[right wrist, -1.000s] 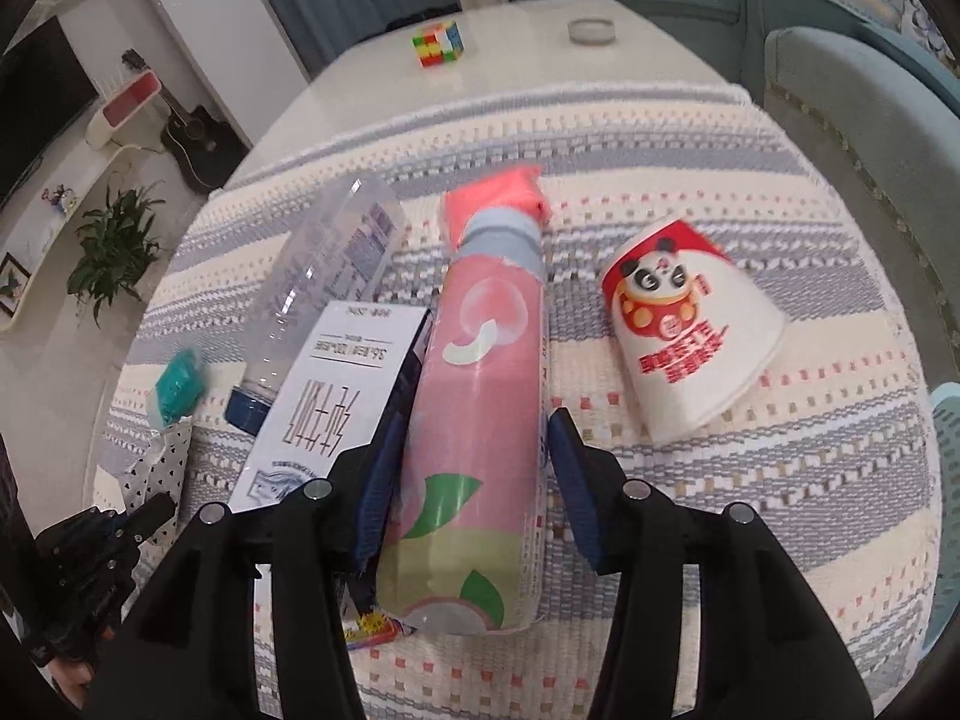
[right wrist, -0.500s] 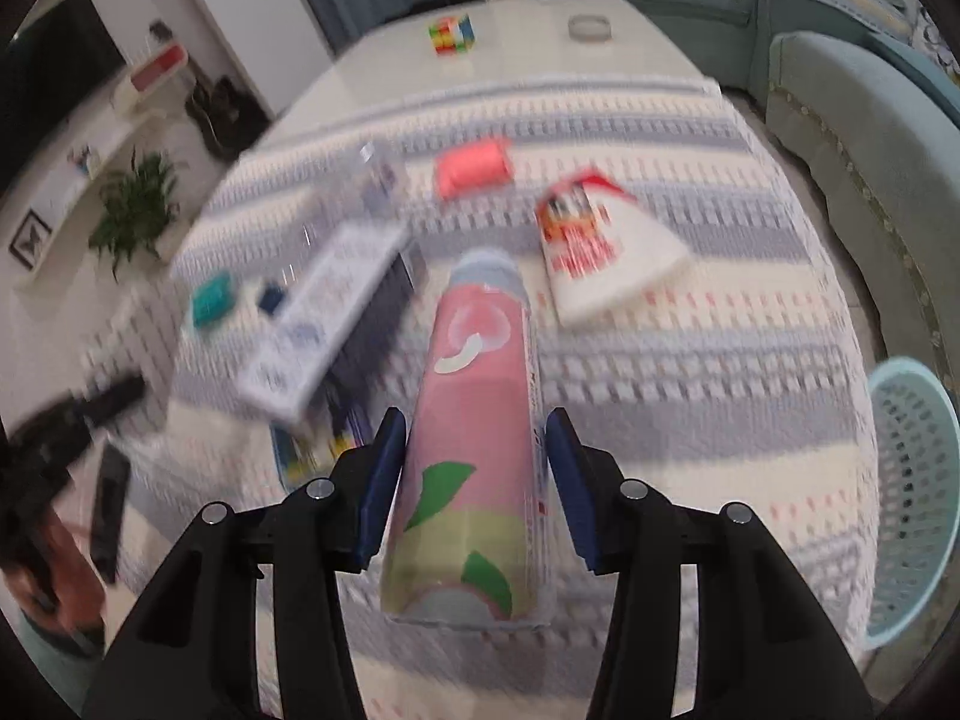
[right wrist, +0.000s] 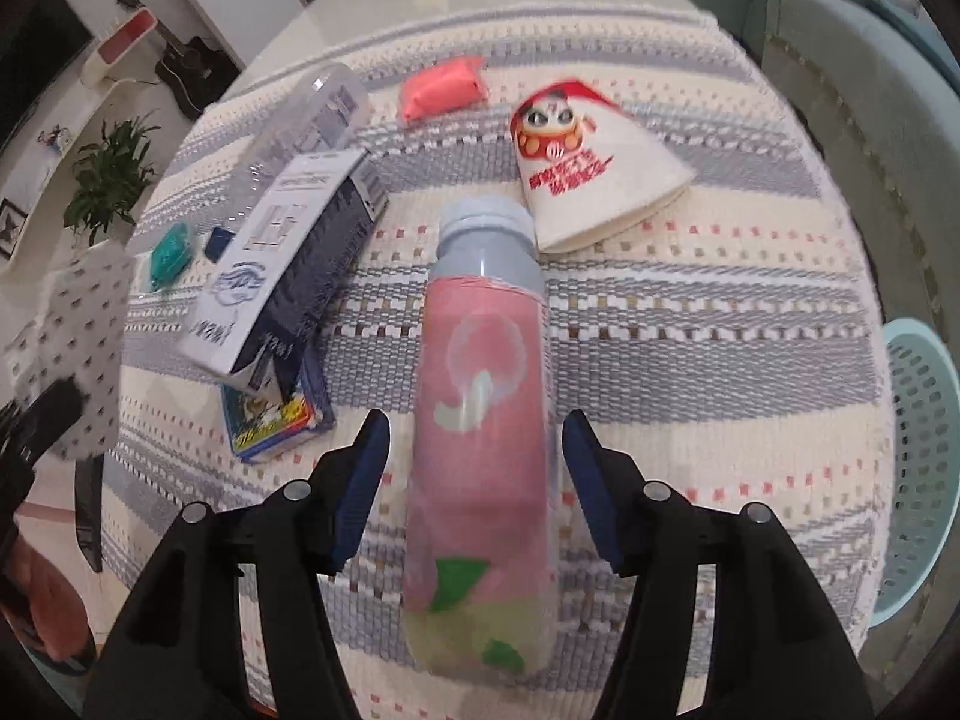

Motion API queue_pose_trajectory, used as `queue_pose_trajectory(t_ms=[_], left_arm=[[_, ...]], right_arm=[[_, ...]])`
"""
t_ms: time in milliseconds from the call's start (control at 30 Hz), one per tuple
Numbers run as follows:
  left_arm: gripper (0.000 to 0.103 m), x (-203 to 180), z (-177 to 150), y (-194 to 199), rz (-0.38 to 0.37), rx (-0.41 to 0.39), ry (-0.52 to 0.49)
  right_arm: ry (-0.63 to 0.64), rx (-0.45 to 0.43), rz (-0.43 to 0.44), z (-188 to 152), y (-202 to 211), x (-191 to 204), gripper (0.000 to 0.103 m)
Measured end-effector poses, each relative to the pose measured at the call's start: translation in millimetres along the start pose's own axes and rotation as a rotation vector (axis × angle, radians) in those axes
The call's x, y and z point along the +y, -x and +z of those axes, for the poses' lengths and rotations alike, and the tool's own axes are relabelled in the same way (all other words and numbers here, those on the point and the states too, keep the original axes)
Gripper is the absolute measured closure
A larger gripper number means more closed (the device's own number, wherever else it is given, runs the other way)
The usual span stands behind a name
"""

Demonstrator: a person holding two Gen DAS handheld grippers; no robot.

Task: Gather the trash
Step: 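Carry tissue pack and pink bottle to the basket and release both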

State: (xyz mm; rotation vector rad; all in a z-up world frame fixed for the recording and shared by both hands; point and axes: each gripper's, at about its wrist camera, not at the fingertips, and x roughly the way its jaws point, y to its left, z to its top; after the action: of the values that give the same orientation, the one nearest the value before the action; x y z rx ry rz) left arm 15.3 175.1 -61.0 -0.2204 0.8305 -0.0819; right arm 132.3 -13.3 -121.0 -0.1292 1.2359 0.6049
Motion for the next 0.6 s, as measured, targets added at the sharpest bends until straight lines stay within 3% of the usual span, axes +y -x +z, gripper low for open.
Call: queue_pose_trajectory(t_ms=[100,167,400,600], left_arm=[[0.101,-2.2,2.7,0.9,-0.001,0.001,-0.006],[0.101,-5.3,5.2,2.1,-0.005,-0.002,-0.011],[0.101,-36.0,26.0,9.1,-0.043,-0.046,-0.068],[0.101,-87.7,56.2,11.2,-0.123,-0.101,-0.136]], right_arm=[[-0.026,0.051,0.005,5.6,-14.6,-2.1,0.057],[-0.015,0.042,0.010,5.9,-13.5,-1.4,0.058],[-0.025,-0.118,0.112,-5.4,46.3,-14.5,0.058],[-0.088,-0.263,0.133,-16.4,113.2,-48.1,0.058]])
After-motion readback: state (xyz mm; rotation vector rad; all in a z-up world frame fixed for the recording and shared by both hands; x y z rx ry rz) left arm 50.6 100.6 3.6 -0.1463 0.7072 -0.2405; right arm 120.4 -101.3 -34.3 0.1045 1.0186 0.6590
